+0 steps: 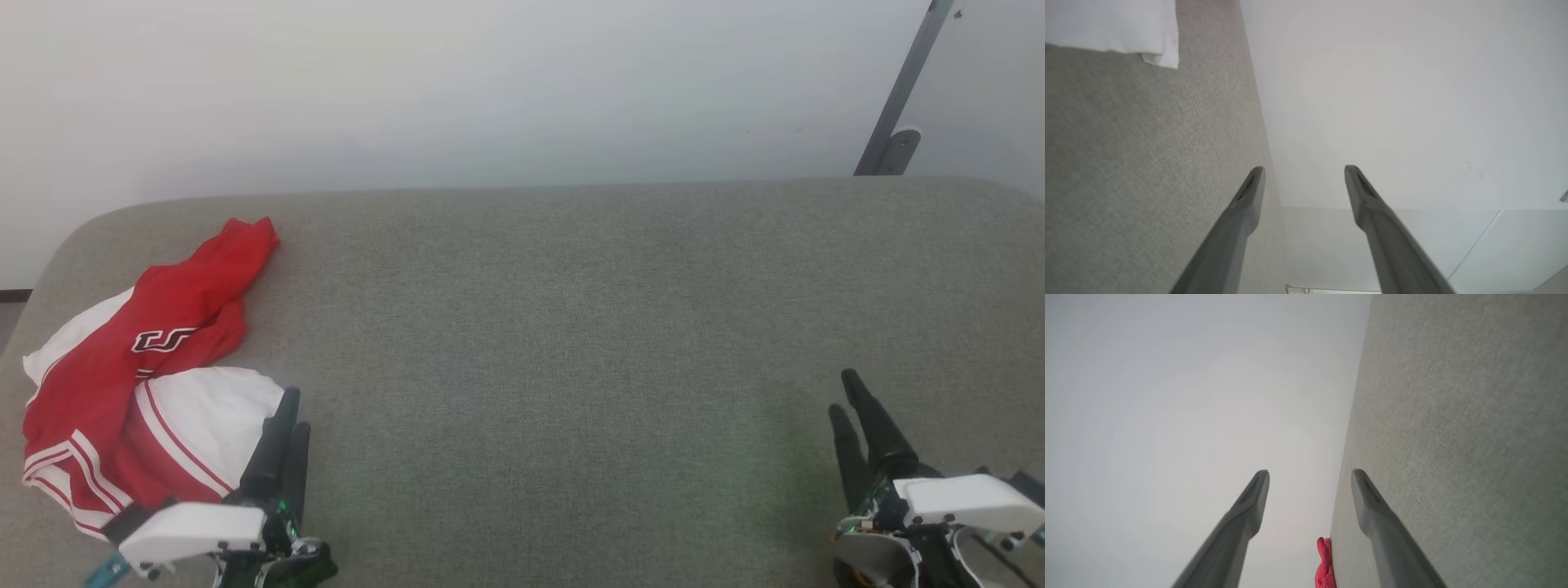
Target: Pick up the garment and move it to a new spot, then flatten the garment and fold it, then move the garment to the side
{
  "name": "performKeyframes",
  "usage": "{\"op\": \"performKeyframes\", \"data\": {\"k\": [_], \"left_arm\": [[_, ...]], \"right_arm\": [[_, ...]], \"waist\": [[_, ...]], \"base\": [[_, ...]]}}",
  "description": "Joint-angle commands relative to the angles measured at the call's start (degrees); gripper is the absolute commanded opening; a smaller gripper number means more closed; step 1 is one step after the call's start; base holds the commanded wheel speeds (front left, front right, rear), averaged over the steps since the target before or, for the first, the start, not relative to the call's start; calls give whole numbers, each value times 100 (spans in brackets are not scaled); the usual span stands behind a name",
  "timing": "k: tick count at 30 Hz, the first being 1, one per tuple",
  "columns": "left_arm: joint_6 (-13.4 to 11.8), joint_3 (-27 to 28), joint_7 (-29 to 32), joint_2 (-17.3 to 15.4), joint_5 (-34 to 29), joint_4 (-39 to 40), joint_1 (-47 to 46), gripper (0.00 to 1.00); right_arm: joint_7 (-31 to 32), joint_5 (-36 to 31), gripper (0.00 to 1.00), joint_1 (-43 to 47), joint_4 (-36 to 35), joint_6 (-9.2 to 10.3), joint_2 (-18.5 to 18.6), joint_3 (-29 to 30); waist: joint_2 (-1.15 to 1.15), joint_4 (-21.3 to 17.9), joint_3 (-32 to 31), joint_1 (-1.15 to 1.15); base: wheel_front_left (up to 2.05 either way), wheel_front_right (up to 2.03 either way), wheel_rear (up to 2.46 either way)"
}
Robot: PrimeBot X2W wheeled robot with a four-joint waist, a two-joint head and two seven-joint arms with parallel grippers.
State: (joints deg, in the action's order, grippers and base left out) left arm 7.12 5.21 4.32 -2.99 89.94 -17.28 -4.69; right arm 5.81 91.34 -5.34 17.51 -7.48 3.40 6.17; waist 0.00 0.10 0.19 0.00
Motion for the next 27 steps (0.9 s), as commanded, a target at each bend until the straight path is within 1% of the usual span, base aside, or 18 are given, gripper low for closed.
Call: {"op": "performKeyframes", "data": {"k": [1,6,10,16,19,20,27], "left_arm": [[17,-28,-38,-50,-109,81,-222,100],[3,-165,-204,-145,-615,40,-335,100],[-60,-176,-308,-150,-1142,100,-384,100],[-119,-206,-454,-154,-2025,224,-376,100],[-130,-232,-522,-150,-2422,260,-369,100],[-130,-232,-522,-150,-2422,260,-369,100],[-199,-329,-676,-184,-3344,342,-379,100]], "right_arm": [[-35,-55,100,-204,-58,0,63,1],[-258,-483,100,-319,-35,0,240,-194],[-420,-839,100,-420,9,0,369,-356],[-599,-1564,100,-575,64,0,556,-562],[-670,-1973,100,-640,58,0,607,-609],[-670,-1973,100,-640,58,0,607,-609],[-823,-2813,100,-747,56,-1,677,-658]], "waist": [[0,1,0,0],[0,7,2,0],[0,11,2,0],[0,20,-1,0],[0,25,-3,0],[0,25,-3,0],[0,39,-10,0]], "base": [[0,0,0],[0,0,0],[0,0,0],[0,0,0],[0,0,0],[0,0,0],[0,0,0]]}}
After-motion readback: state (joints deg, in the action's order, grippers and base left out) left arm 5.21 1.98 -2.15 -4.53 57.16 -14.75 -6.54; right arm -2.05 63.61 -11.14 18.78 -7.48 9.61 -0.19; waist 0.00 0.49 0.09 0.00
